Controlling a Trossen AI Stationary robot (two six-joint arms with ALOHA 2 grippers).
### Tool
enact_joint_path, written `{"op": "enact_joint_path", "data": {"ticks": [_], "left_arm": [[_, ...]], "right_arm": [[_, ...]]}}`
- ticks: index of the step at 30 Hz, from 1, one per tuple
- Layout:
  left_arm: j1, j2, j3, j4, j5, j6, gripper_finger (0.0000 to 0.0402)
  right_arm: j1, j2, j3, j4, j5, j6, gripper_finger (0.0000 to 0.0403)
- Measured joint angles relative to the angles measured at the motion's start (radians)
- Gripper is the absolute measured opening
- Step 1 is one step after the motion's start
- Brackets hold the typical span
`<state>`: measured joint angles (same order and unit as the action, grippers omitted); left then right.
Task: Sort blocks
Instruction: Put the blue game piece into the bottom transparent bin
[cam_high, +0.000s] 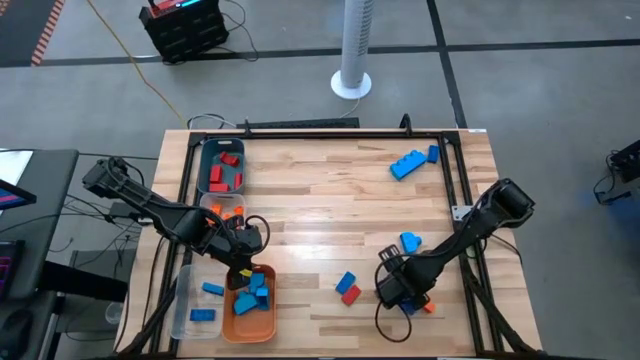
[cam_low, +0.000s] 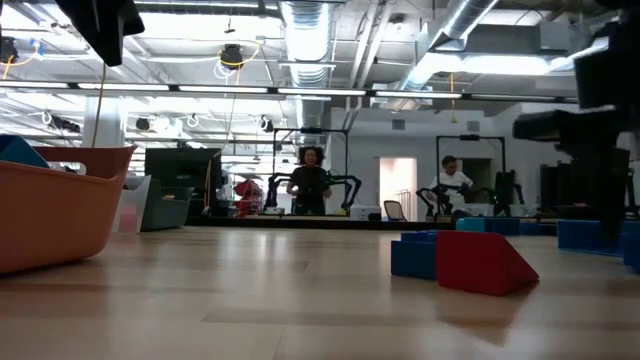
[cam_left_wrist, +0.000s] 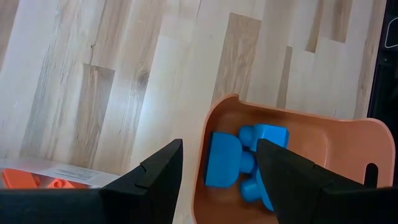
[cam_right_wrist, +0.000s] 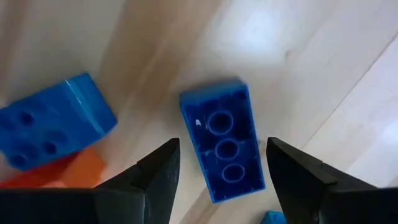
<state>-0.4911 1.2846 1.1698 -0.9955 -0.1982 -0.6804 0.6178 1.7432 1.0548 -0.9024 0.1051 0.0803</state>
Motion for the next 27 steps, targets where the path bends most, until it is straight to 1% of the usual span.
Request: {"op": "enact_joint_path", "data": {"ticks": [4, 7, 10, 15, 17, 19, 23, 27], "left_arm": [[0.000, 0.000, 0.000, 0.000, 0.000, 0.000, 0.0198], [0.000, 0.000, 0.000, -0.001, 0.000, 0.000, 0.0198], [0.000, 0.000, 0.000, -0.001, 0.000, 0.000, 0.0198], [0.000, 0.000, 0.000, -0.001, 0.000, 0.018, 0.0198], [0.000, 0.000, 0.000, -0.003, 0.000, 0.048, 0.0198], [-0.006, 0.000, 0.000, -0.019, 0.000, 0.099, 0.0198], [-0.020, 0.000, 0.000, -0.048, -0.005, 0.216, 0.0198], [-0.028, 0.000, 0.000, -0.026, -0.078, 0.299, 0.0198]], "right_arm": [[-0.012, 0.000, -0.027, 0.035, 0.000, -0.003, 0.0241], [-0.013, 0.000, -0.045, 0.053, 0.001, -0.008, 0.0225], [-0.013, 0.000, -0.051, 0.056, 0.002, -0.011, 0.0184], [-0.012, -0.002, -0.047, 0.058, 0.002, -0.012, 0.0090], [-0.016, -0.001, -0.038, 0.052, 0.006, -0.011, 0.0074], [-0.021, 0.000, -0.018, 0.046, 0.045, 0.016, 0.0073], [-0.040, 0.000, 0.053, 0.045, 0.193, 0.091, 0.0073], [-0.066, 0.000, 0.141, 0.088, 0.358, 0.095, 0.0076]]}}
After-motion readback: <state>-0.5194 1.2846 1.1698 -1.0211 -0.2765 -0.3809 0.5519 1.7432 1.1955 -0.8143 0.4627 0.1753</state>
